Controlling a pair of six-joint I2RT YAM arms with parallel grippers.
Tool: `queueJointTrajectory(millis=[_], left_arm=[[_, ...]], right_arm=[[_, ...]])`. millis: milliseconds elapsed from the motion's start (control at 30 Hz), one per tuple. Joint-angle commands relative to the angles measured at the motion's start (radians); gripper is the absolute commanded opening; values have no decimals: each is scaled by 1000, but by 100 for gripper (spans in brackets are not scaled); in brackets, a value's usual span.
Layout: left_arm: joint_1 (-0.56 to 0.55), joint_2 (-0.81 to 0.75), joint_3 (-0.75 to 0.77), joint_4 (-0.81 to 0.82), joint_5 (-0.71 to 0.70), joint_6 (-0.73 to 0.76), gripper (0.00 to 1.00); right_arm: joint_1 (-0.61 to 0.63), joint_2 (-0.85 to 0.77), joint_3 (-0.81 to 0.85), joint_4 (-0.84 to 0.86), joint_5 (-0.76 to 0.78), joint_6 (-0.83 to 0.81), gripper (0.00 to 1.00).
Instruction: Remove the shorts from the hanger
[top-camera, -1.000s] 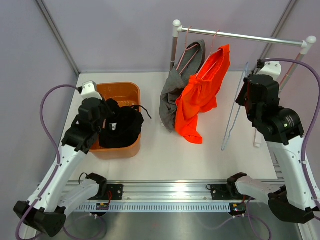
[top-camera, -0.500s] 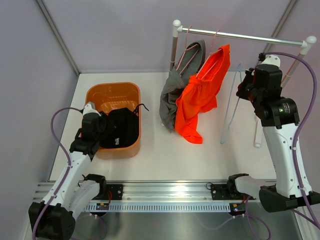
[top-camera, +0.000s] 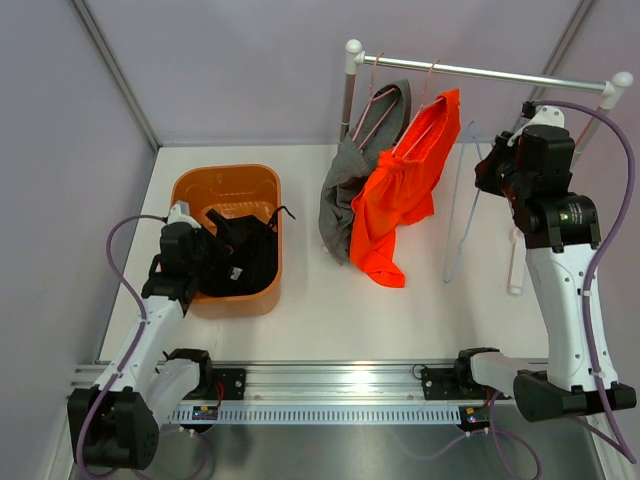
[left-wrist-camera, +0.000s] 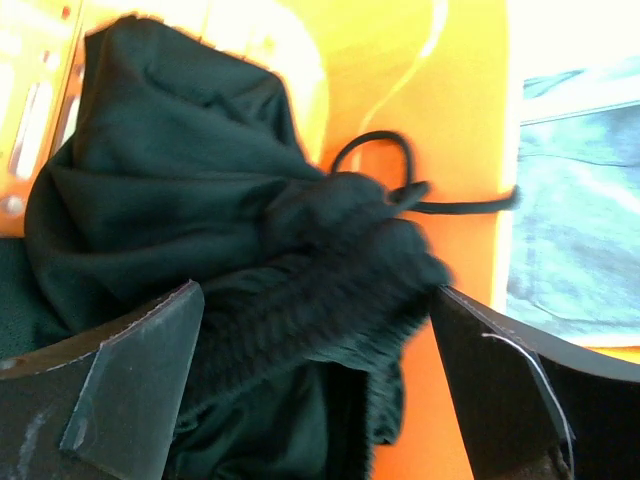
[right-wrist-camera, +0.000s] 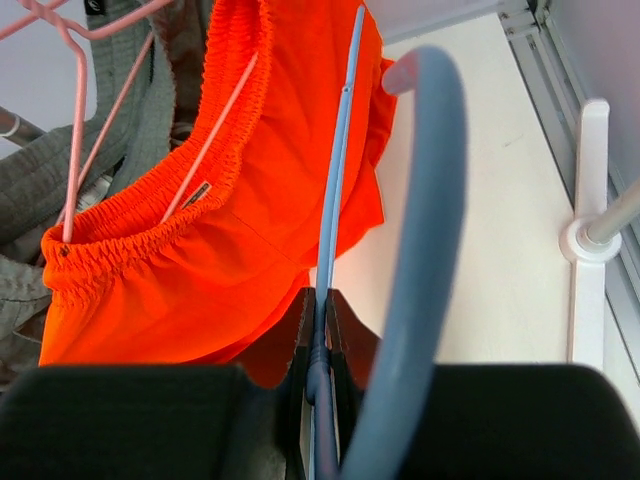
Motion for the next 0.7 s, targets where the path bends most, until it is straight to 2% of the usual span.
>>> queueJointTrajectory(millis=[0, 33, 333, 467, 667], left_arm=[[4, -80, 48, 16, 37, 34, 99], [4, -93, 72, 3, 54, 38, 99], [4, -208, 207, -132, 131, 135, 99], [4, -228, 247, -155, 148, 161, 99], [4, -226, 255, -150, 172, 172, 99]], right_arm=[[-19, -7, -33, 105, -110, -58, 0], [-22, -5, -46, 145, -168, -63, 0], [-72, 36, -87, 314, -380, -121, 0], [-77, 3, -141, 380, -392, -133, 0], [-83, -28, -149, 362, -392, -143, 0]])
